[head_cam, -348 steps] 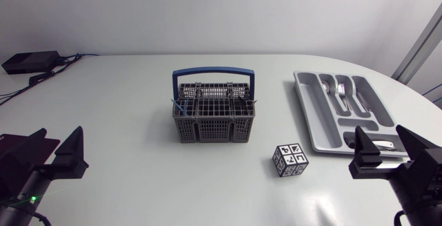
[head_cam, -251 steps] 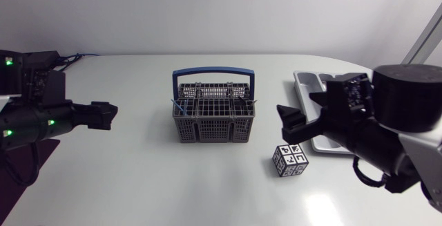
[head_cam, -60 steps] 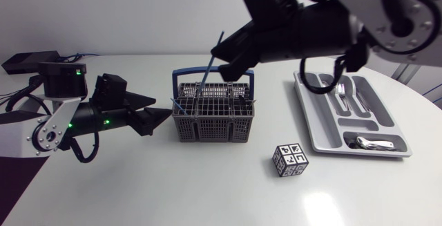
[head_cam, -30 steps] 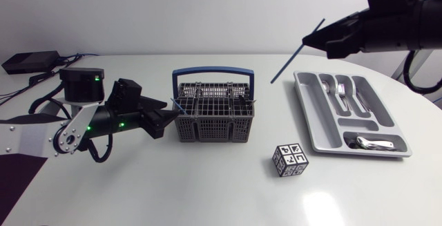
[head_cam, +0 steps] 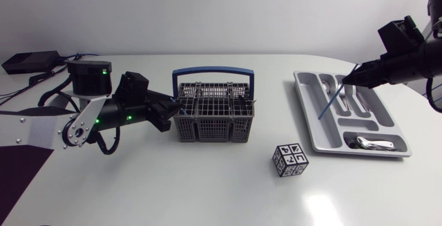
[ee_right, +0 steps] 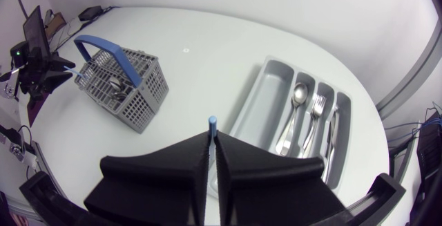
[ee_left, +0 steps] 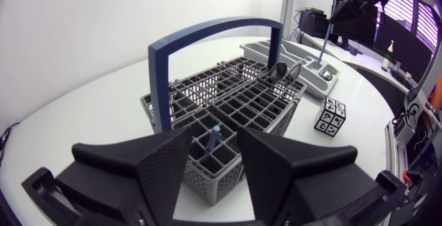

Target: Transfer all utensils from the basket to the drawer tray.

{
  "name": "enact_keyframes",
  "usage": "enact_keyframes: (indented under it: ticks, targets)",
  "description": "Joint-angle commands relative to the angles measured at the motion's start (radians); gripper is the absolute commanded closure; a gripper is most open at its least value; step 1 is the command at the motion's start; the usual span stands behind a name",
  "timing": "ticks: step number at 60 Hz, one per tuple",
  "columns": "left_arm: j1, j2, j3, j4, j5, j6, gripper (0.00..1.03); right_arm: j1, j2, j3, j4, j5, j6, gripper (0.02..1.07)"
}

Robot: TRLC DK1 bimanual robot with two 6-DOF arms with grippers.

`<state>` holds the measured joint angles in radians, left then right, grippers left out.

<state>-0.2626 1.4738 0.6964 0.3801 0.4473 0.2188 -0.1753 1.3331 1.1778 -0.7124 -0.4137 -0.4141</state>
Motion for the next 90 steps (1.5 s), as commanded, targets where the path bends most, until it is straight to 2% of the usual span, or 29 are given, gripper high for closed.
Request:
enact_keyframes:
  ticks: [1, 10, 18, 37, 57, 62, 70, 72, 75, 78, 85, 90]
  targets:
    - [-0.007, 0.028, 0.032, 0.016, -0.001, 0.011, 0.72, -0.024, 0.060, 0.059, -0.042, 0.019, -0.040, 1.01]
    - [-0.015, 0.048, 0.046, 0.026, -0.002, 0.016, 0.86, -0.026, 0.167, 0.094, -0.091, 0.075, -0.055, 1.01]
    - [-0.026, 0.046, 0.058, 0.026, -0.010, 0.019, 0.99, -0.027, 0.276, 0.169, -0.156, 0.075, -0.046, 1.01]
    - [-0.050, 0.039, 0.098, 0.003, -0.018, 0.017, 1.00, -0.026, 0.463, 0.284, -0.187, 0.078, -0.015, 1.01]
    - [-0.061, -0.050, 0.190, -0.162, -0.024, 0.019, 1.00, -0.023, 0.672, 0.473, -0.256, 0.079, -0.017, 1.00]
    - [-0.067, -0.072, 0.215, -0.216, -0.024, 0.019, 1.00, -0.023, 0.724, 0.520, -0.259, 0.079, -0.006, 0.86]
    - [-0.087, -0.132, 0.253, -0.300, -0.027, 0.019, 1.00, -0.027, 0.815, 0.586, -0.233, 0.089, 0.012, 0.82]
    - [-0.087, -0.142, 0.261, -0.314, -0.027, 0.019, 1.00, -0.029, 0.831, 0.595, -0.228, 0.087, 0.012, 0.74]
    - [-0.092, -0.164, 0.275, -0.345, -0.029, 0.019, 1.00, -0.029, 0.850, 0.605, -0.214, 0.089, 0.014, 0.56]
    - [-0.092, -0.181, 0.287, -0.366, -0.030, 0.021, 1.00, -0.029, 0.856, 0.600, -0.203, 0.090, 0.014, 0.44]
    - [-0.087, -0.219, 0.313, -0.409, -0.033, 0.022, 1.00, -0.024, 0.822, 0.565, -0.163, 0.089, 0.009, 0.34]
    - [-0.078, -0.242, 0.333, -0.432, -0.033, 0.022, 1.00, -0.018, 0.756, 0.516, -0.125, 0.079, -0.003, 0.34]
